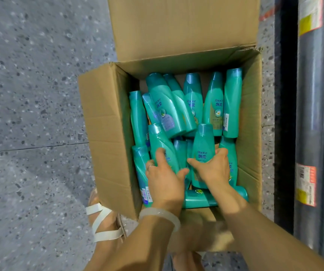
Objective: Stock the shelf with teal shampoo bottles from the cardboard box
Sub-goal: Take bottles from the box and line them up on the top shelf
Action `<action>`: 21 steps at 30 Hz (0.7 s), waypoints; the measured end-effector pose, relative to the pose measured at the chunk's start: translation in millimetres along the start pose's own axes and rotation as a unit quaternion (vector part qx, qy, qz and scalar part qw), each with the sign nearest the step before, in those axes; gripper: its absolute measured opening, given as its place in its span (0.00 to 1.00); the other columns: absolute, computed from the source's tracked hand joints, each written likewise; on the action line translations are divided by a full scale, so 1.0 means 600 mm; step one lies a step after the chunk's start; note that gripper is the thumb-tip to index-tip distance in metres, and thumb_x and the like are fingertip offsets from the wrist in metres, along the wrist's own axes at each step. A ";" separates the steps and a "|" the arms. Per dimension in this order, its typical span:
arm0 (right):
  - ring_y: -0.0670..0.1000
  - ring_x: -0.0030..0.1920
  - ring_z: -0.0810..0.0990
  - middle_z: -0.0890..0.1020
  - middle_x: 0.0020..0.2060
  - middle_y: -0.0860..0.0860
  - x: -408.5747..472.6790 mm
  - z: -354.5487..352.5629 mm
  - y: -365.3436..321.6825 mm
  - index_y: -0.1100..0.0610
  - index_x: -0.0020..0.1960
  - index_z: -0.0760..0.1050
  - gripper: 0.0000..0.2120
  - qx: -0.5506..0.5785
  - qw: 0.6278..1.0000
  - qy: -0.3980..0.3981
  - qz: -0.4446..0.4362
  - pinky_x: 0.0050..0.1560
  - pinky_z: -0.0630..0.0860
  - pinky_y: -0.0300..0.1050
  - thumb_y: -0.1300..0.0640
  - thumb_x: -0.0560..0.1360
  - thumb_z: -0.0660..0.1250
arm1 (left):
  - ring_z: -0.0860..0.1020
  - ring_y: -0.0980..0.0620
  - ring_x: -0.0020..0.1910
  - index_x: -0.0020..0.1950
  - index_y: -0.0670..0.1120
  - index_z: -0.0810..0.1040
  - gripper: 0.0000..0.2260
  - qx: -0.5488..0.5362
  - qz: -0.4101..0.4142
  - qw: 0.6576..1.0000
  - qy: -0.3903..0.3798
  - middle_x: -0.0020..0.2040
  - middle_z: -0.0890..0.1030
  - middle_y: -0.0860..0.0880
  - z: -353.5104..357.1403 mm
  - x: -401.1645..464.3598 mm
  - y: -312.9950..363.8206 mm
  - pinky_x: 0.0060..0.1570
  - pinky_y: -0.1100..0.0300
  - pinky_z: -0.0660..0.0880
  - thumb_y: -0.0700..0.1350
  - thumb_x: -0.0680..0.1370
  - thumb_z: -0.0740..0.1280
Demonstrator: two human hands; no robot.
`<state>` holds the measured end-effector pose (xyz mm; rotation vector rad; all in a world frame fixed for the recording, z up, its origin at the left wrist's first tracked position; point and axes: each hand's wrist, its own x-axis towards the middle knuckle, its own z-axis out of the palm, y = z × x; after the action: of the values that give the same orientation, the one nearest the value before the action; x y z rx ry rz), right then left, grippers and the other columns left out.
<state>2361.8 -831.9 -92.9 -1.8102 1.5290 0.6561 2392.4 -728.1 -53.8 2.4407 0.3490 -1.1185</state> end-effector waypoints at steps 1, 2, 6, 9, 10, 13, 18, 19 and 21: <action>0.60 0.58 0.74 0.73 0.57 0.58 -0.001 -0.002 0.000 0.61 0.58 0.63 0.35 -0.002 1.000 0.003 -0.003 0.53 0.70 0.50 0.50 0.62 0.78 | 0.69 0.40 0.62 0.69 0.51 0.59 0.36 -0.002 0.009 1.000 -0.008 0.64 0.68 0.39 0.008 -0.001 -0.001 0.62 0.52 0.67 0.48 0.67 0.75; 0.60 0.57 0.75 0.74 0.56 0.58 -0.001 -0.005 0.002 0.61 0.58 0.63 0.34 -0.002 1.000 0.003 -0.006 0.52 0.71 0.49 0.50 0.62 0.78 | 0.68 0.40 0.63 0.70 0.52 0.57 0.39 -0.009 0.011 1.000 -0.005 0.64 0.67 0.39 0.013 -0.001 -0.002 0.63 0.52 0.66 0.47 0.66 0.76; 0.57 0.51 0.77 0.75 0.50 0.56 -0.001 -0.026 0.012 0.57 0.53 0.60 0.30 0.025 0.999 -0.025 -0.021 0.46 0.70 0.46 0.54 0.62 0.78 | 0.64 0.40 0.65 0.75 0.44 0.50 0.49 -0.080 -0.026 0.996 0.020 0.64 0.66 0.39 0.017 0.004 0.000 0.68 0.53 0.59 0.44 0.62 0.77; 0.54 0.46 0.77 0.77 0.46 0.54 -0.021 -0.058 0.011 0.56 0.51 0.63 0.26 0.123 0.990 -0.057 -0.035 0.46 0.74 0.46 0.61 0.64 0.77 | 0.63 0.41 0.64 0.72 0.41 0.57 0.45 -0.078 -0.067 0.995 -0.007 0.63 0.66 0.38 -0.006 -0.001 0.001 0.66 0.56 0.60 0.43 0.61 0.77; 0.53 0.46 0.78 0.78 0.46 0.54 -0.033 -0.074 0.008 0.56 0.50 0.65 0.23 0.163 0.984 -0.063 -0.034 0.47 0.76 0.48 0.63 0.64 0.77 | 0.63 0.42 0.63 0.71 0.41 0.60 0.42 -0.079 -0.076 0.994 -0.013 0.63 0.66 0.39 -0.019 -0.008 0.001 0.65 0.57 0.61 0.43 0.61 0.77; 0.53 0.44 0.79 0.79 0.43 0.52 -0.083 -0.124 -0.012 0.53 0.45 0.69 0.18 0.260 0.960 -0.096 -0.027 0.47 0.78 0.51 0.65 0.65 0.76 | 0.66 0.43 0.63 0.69 0.44 0.60 0.42 -0.121 -0.073 0.989 -0.032 0.61 0.68 0.41 -0.067 -0.043 -0.003 0.64 0.56 0.66 0.43 0.60 0.77; 0.50 0.38 0.79 0.80 0.40 0.53 -0.188 -0.224 -0.067 0.54 0.46 0.70 0.17 0.353 0.926 -0.119 -0.052 0.39 0.79 0.46 0.69 0.66 0.74 | 0.79 0.47 0.52 0.62 0.57 0.60 0.39 -0.152 0.072 0.985 -0.037 0.55 0.77 0.49 -0.170 -0.136 0.056 0.54 0.47 0.77 0.49 0.55 0.74; 0.49 0.37 0.79 0.80 0.40 0.53 -0.211 -0.248 -0.080 0.56 0.47 0.70 0.17 0.361 0.923 -0.117 -0.067 0.36 0.79 0.44 0.70 0.66 0.74 | 0.79 0.48 0.53 0.63 0.57 0.59 0.39 -0.146 0.108 0.983 -0.026 0.56 0.78 0.49 -0.197 -0.158 0.079 0.55 0.47 0.76 0.48 0.58 0.75; 0.48 0.36 0.80 0.80 0.41 0.55 -0.261 -0.302 -0.106 0.60 0.51 0.71 0.18 0.375 0.916 -0.110 -0.092 0.32 0.78 0.40 0.70 0.66 0.73 | 0.76 0.48 0.57 0.66 0.54 0.59 0.39 -0.136 0.176 0.975 0.014 0.59 0.76 0.50 -0.254 -0.204 0.134 0.58 0.47 0.74 0.50 0.61 0.76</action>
<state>2387.3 -862.8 151.6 -1.2160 1.2017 0.1268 2445.6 -731.2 150.6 2.1674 0.0641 -0.8252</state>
